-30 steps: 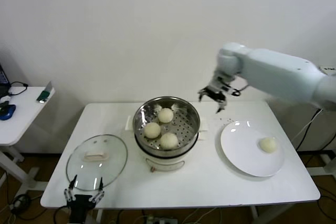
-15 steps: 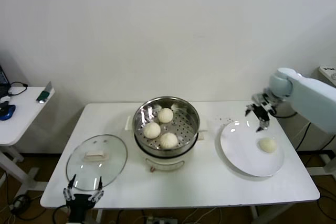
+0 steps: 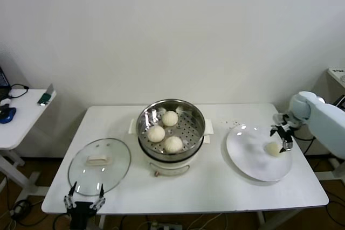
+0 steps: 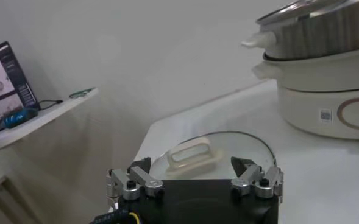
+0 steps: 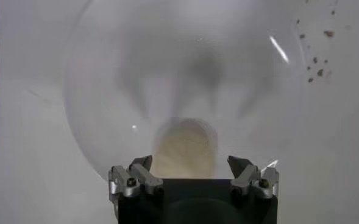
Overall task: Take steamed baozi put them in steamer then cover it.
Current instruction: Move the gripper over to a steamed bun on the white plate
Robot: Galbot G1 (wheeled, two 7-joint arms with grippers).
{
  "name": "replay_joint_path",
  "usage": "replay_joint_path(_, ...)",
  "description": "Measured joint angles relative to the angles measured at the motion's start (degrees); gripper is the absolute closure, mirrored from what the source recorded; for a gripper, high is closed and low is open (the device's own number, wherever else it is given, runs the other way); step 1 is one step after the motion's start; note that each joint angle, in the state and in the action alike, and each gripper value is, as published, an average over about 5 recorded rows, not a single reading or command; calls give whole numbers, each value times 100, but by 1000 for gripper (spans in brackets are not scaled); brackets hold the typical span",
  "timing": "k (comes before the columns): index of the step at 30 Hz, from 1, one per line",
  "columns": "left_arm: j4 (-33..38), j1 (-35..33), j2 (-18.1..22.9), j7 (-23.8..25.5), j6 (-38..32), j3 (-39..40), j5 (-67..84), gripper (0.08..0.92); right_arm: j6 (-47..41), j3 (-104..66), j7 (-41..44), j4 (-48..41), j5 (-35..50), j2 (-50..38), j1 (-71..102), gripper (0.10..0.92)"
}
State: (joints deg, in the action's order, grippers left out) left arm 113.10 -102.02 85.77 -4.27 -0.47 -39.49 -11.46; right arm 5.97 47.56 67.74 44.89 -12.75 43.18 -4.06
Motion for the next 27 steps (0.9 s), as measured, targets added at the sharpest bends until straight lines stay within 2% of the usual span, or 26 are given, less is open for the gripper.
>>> replay_joint_path(21, -69, -7, 15, -8, -33, 33, -83, 177, 65, -753, -125, -585, -561, 378, 431, 203)
replay_joint_path(27, -63, -16, 22, -11, -35, 29, -84, 177, 72, -786, -65, -658, -622, 435, 461, 243)
